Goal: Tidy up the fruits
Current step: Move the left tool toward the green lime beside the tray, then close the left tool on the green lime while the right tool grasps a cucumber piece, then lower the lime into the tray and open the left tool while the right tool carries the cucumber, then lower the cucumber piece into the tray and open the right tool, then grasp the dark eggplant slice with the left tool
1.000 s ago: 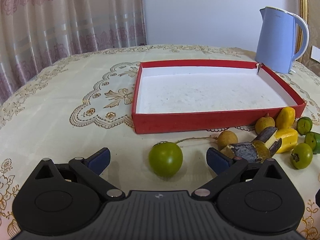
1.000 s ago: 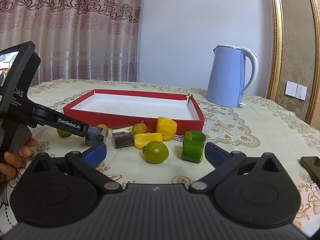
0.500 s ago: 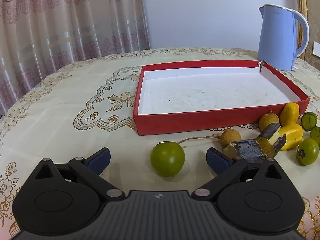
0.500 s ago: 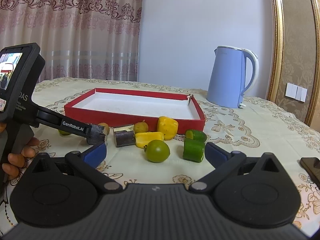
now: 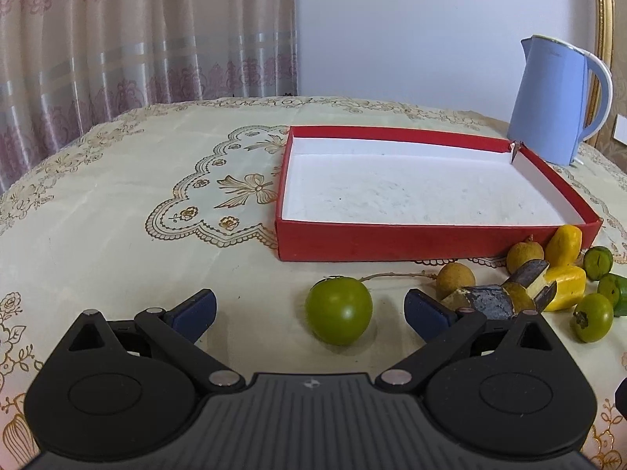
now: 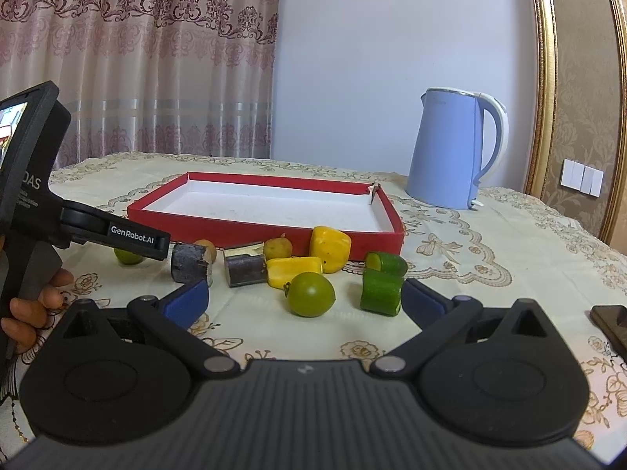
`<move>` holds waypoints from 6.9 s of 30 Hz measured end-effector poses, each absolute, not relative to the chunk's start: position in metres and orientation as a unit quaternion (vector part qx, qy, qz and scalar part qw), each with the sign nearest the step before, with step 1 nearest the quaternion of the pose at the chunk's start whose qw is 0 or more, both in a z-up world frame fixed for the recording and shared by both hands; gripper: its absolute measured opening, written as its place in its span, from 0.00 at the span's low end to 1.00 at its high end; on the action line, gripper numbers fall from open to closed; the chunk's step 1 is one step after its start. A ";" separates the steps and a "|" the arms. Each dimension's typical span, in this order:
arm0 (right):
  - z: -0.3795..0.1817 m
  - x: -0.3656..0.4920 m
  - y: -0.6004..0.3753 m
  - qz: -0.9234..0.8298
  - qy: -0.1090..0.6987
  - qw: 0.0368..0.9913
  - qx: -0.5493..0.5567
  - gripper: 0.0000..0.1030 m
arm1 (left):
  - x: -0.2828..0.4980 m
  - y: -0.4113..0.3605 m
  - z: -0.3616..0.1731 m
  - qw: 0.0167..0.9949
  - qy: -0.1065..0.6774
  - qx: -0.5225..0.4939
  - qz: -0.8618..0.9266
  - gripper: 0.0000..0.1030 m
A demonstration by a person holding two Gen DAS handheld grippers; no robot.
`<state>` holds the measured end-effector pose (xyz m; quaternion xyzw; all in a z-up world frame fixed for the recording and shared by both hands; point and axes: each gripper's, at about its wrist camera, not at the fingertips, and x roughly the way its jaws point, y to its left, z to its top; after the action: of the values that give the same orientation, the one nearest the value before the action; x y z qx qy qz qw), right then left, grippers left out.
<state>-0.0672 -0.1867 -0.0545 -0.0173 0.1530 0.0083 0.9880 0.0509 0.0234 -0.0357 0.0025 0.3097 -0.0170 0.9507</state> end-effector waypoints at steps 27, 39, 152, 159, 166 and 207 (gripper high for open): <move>-0.056 -0.068 -0.190 0.012 0.157 0.988 -0.008 1.00 | 0.052 0.017 -0.038 0.950 0.313 0.021 -0.010 0.99; -0.056 -0.067 -0.190 0.013 0.158 0.987 -0.012 1.00 | 0.052 0.017 -0.038 0.949 0.313 0.024 -0.008 0.99; -0.007 0.032 -0.259 0.107 0.200 0.974 -0.008 0.27 | 0.068 -0.013 0.006 0.967 0.245 0.057 0.047 0.72; 0.001 0.079 -0.258 0.100 0.213 0.971 -0.024 0.27 | 0.056 -0.001 -0.013 0.959 0.277 0.036 0.044 0.72; 0.000 0.141 -0.257 0.086 0.244 0.965 -0.031 0.27 | 0.046 0.008 -0.018 0.959 0.283 0.012 0.016 0.72; -0.015 -0.007 -0.280 0.041 0.126 0.989 0.068 0.84 | 0.021 -0.062 -0.030 0.955 0.278 0.101 -0.035 0.82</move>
<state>-0.0070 -0.2803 -0.0150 0.0684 0.1260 0.0407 0.9888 0.0211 -0.0621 -0.0305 0.1008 0.2775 -0.0353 0.9548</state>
